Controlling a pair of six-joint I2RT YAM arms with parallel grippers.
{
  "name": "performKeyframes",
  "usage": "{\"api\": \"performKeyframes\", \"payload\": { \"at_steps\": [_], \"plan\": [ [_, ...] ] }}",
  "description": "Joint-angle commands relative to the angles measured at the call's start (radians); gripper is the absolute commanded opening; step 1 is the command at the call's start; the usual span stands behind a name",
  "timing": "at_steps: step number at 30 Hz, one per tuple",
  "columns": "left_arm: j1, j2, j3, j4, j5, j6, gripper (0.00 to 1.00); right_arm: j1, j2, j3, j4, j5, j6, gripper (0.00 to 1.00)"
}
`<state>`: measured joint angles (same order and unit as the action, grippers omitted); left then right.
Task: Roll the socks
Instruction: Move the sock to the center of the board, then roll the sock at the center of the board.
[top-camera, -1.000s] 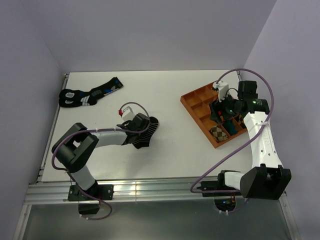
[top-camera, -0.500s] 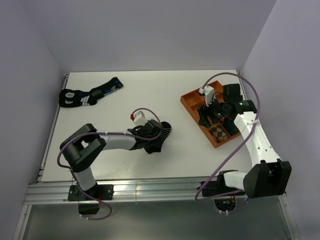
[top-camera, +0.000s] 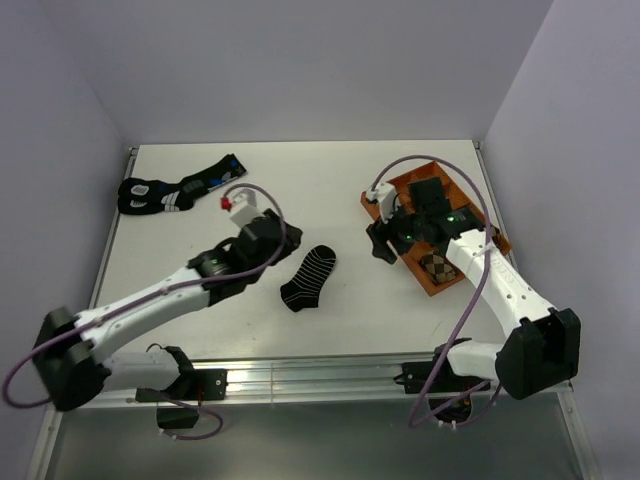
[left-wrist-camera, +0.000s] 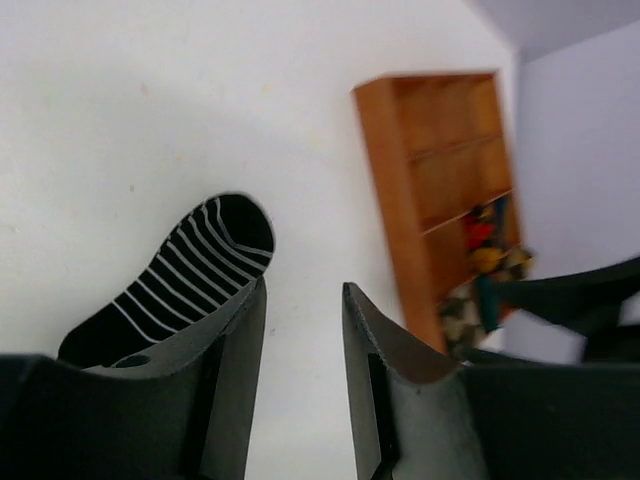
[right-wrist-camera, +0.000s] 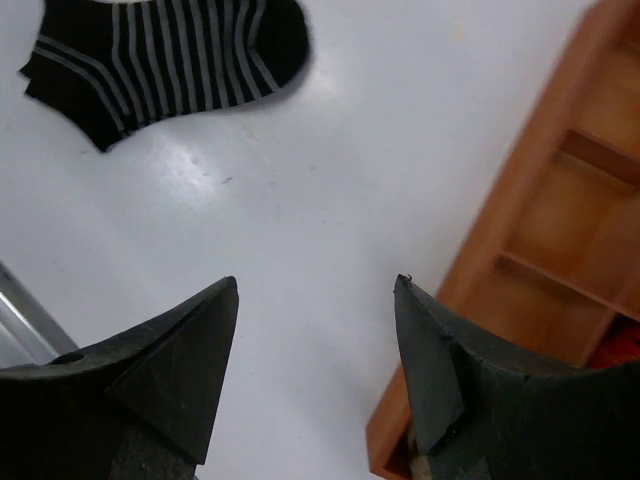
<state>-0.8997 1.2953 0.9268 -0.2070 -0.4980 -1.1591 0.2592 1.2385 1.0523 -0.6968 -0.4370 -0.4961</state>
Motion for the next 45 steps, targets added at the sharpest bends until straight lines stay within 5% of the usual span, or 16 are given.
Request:
{"api": "performKeyframes", "payload": {
  "at_steps": [1, 7, 20, 45],
  "plan": [
    [0.047, -0.237, -0.057, -0.089, -0.059, 0.013, 0.42, 0.116, -0.025, -0.057, 0.072, 0.043, 0.037, 0.70],
    [0.091, -0.471, -0.057, -0.189, -0.100, 0.050, 0.44, 0.402, 0.002, -0.117, 0.210, 0.178, 0.111, 0.67],
    [0.093, -0.527, -0.014, -0.213, -0.040, 0.142, 0.44, 0.762, 0.298, -0.049, 0.419, 0.332, 0.154, 0.58],
    [0.124, -0.534, 0.084, -0.218, 0.026, 0.311, 0.47, 0.847, 0.631, 0.155, 0.364, 0.435, 0.214, 0.47]
  ]
}}
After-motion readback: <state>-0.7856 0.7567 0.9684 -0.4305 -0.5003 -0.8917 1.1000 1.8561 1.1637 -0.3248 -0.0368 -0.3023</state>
